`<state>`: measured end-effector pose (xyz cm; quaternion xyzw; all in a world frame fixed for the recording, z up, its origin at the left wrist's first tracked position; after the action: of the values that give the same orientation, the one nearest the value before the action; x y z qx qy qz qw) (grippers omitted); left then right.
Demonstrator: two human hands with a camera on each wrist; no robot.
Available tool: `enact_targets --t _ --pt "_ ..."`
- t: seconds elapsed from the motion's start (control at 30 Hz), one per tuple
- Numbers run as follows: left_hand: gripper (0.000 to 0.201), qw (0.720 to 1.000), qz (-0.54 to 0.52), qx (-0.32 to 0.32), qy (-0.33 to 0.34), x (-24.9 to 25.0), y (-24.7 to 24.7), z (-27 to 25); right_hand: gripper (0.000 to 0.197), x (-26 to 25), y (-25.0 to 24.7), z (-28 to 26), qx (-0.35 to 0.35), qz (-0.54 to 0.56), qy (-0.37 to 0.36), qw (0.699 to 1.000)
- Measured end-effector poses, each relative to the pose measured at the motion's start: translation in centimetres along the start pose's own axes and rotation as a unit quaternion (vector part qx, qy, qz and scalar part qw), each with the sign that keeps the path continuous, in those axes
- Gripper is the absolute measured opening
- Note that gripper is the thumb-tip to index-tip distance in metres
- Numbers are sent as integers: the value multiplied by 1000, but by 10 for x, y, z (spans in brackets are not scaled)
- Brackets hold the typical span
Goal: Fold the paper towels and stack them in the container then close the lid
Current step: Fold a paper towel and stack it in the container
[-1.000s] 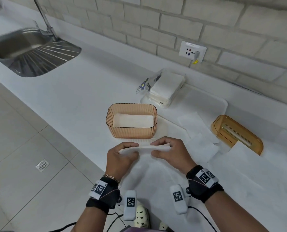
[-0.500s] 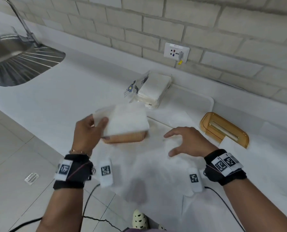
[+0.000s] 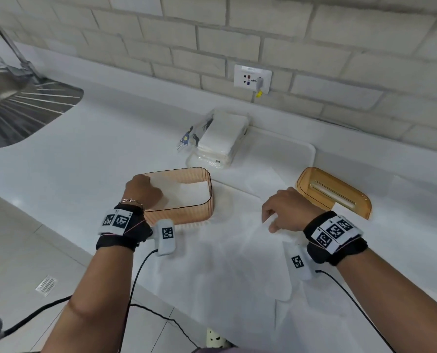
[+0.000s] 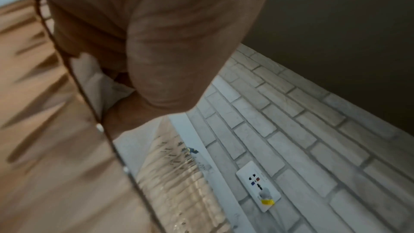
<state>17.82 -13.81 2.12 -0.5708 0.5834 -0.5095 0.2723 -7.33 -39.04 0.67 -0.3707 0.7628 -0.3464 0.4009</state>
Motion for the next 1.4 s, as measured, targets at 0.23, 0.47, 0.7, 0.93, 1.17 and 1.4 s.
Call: enact_targets --t 0.23,0.47,0.7,0.93,1.17,1.4 --pt "31 996 89 -8 -9 10 -2 -7 19 13 -21 -16 15 172 40 984" --pt "65 946 -50 180 263 78 -32 -100 13 -27 -58 -32 33 215 -15 976" --pt "31 930 -58 -102 348 119 52 -129 26 -75 -60 -19 59 286 -108 950" --pt "22 974 -14 -84 210 24 57 -102 103 -41 27 1 -80 86 -70 991" --pt "24 986 -78 -94 115 -30 56 -107 100 -69 58 4 -94 -96 -166 977" --pt "23 974 -181 -98 92 -35 65 -123 76 -63 51 6 -146 -162 -110 970"
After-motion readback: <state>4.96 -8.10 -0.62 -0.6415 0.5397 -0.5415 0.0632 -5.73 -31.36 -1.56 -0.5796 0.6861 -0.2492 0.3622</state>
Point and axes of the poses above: each hand's wrist, its own z-axis towards the middle knuckle, its own y-axis out of the palm, x = y × z, the point moved 7 cm from there along z, towards the middle knuckle, and after that the axes turned 14 degrees about z, right-handed, at the moved point
